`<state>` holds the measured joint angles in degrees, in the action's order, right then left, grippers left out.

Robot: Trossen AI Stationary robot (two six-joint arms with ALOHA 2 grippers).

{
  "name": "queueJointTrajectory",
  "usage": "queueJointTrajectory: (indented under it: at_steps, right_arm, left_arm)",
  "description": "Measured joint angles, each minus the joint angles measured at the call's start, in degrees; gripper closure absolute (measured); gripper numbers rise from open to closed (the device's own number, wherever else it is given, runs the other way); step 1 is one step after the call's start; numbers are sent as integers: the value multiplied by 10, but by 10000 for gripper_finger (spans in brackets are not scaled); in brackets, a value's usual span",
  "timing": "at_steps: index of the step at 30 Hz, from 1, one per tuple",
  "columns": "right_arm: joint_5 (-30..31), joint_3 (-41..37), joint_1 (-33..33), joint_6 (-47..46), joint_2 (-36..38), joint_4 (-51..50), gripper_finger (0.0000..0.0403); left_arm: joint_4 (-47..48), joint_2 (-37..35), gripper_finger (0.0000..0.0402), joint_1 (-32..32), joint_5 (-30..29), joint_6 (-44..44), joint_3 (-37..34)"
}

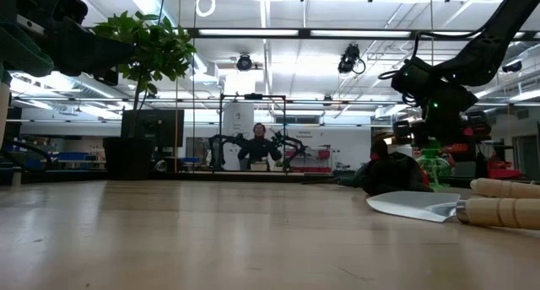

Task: Pick & Place Garden tools in Gardening bag
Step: Put the spray bottle into the gardening bag

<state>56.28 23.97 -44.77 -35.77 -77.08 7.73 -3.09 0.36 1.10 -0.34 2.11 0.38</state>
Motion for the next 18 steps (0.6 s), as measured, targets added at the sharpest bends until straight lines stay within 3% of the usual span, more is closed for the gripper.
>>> queueJointTrajectory:
  at_steps: [18]
  right_arm:
    - [-4,0,0,2,0,0,397]
  left_arm:
    - [0,0,369,0,0,0,0]
